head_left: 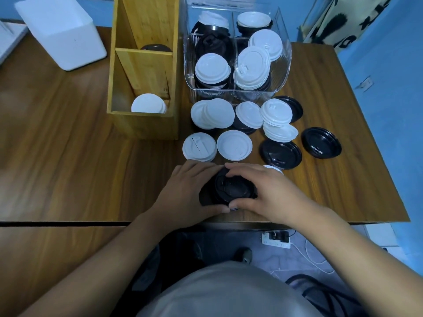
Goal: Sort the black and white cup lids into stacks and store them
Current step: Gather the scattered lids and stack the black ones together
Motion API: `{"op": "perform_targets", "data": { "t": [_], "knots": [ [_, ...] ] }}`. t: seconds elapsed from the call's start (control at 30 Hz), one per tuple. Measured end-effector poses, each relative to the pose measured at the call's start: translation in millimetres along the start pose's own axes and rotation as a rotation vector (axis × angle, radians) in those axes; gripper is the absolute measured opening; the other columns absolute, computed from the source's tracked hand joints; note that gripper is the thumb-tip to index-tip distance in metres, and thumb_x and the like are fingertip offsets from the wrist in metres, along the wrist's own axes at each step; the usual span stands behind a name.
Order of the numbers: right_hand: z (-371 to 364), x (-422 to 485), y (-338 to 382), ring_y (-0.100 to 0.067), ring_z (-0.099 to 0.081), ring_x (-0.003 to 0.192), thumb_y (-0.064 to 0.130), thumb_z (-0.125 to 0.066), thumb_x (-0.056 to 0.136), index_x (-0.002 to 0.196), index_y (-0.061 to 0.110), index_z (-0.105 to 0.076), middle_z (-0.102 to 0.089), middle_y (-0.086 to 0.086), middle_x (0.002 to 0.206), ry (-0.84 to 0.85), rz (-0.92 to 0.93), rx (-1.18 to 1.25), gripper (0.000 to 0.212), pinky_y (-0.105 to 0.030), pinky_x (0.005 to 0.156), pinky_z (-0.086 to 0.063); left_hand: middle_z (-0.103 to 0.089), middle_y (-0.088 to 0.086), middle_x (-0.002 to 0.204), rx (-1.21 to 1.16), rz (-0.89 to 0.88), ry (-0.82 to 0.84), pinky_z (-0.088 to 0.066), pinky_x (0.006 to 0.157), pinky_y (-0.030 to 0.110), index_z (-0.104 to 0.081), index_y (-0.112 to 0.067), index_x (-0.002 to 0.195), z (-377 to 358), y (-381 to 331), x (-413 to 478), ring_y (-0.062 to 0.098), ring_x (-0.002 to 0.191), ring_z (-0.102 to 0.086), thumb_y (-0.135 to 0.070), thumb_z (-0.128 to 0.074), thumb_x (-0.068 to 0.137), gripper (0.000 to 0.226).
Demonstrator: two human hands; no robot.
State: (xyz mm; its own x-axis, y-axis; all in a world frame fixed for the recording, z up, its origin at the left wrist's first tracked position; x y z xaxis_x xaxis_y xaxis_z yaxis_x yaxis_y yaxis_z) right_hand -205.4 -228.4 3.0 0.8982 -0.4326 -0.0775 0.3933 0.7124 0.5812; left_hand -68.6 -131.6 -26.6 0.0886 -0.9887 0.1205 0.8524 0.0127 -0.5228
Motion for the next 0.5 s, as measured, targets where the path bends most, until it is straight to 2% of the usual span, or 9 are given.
{"op": "perform_targets", "data": {
  "t": [0.1,0.2,0.23,0.3,0.37,0.4,0.5],
  "knots": [
    [2,4,1,-0.002,-0.045,0.137,0.054,-0.079,0.077,0.135,0.029,-0.057,-0.044,0.022,0.152,0.037,-0.009,-0.047,0.067,-0.030,0.110,-0.043,-0.058,-0.013,0.136,-0.018,0.019,-0.019,-0.039,0.094,0.034,-0.054,-0.028,0.141,1,0,2,0.011,0.128,-0.046,-0.082,-0.061,0.074,0.086],
    [1,-7,5,0.001,-0.037,0.143,0.048,-0.074,0.086,0.137,0.028,-0.057,-0.040,0.017,0.156,0.029,0.031,0.025,0.057,-0.027,0.114,-0.037,-0.057,-0.014,0.136,0.003,0.023,-0.012,-0.038,0.094,0.034,-0.053,-0.028,0.142,1,0,2,0.011,0.128,-0.046,-0.082,-0.062,0.074,0.086],
    [8,-15,4,-0.003,-0.040,0.142,0.042,-0.073,0.090,0.134,0.025,-0.061,-0.045,0.013,0.154,-0.051,0.043,0.092,0.049,-0.028,0.115,-0.037,-0.056,-0.014,0.137,0.009,0.020,-0.005,-0.038,0.095,0.034,-0.053,-0.028,0.143,0,1,2,0.011,0.129,-0.045,-0.082,-0.062,0.075,0.087],
    [37,-34,-8,-0.012,-0.052,0.133,0.019,-0.067,0.095,0.123,0.015,-0.068,-0.059,0.005,0.140,-0.330,0.053,0.126,0.028,-0.033,0.111,-0.041,-0.055,-0.013,0.141,0.016,0.023,0.012,-0.037,0.099,0.034,-0.051,-0.028,0.145,0,1,2,0.010,0.132,-0.043,-0.083,-0.061,0.075,0.089],
    [63,-54,-28,-0.019,-0.058,0.122,-0.002,-0.059,0.092,0.116,0.010,-0.070,-0.065,0.001,0.128,-0.521,0.029,-0.041,0.029,-0.035,0.107,-0.043,-0.054,-0.013,0.142,0.025,0.028,0.020,-0.037,0.103,0.035,-0.050,-0.028,0.146,0,0,2,0.011,0.133,-0.042,-0.082,-0.062,0.075,0.090],
    [70,-58,-39,-0.022,-0.057,0.119,-0.008,-0.059,0.088,0.117,0.010,-0.070,-0.066,0.000,0.126,-0.536,0.004,-0.151,0.035,-0.034,0.106,-0.043,-0.054,-0.013,0.142,0.028,0.030,0.020,-0.038,0.103,0.036,-0.050,-0.028,0.146,0,-1,2,0.011,0.134,-0.042,-0.082,-0.063,0.075,0.090],
    [65,-55,-69,-0.025,-0.054,0.114,0.000,-0.070,0.084,0.120,0.016,-0.070,-0.068,0.004,0.123,-0.378,-0.078,-0.414,0.039,-0.042,0.094,-0.050,-0.054,-0.013,0.142,0.022,0.030,0.017,-0.038,0.103,0.036,-0.050,-0.027,0.145,2,-3,1,0.011,0.134,-0.043,-0.080,-0.064,0.075,0.089]
  ]
}}
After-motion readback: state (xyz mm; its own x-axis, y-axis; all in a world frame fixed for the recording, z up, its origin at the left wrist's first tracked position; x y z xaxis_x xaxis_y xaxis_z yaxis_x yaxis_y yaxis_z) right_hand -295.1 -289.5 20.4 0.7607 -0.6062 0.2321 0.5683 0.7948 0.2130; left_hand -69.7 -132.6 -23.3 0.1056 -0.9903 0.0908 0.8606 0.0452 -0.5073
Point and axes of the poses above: each hand's wrist, its own x-axis towards the middle knuckle, its own z-axis out of the back of the hand, y = z × x, the point moved 7 cm from there along x, towards the middle knuckle
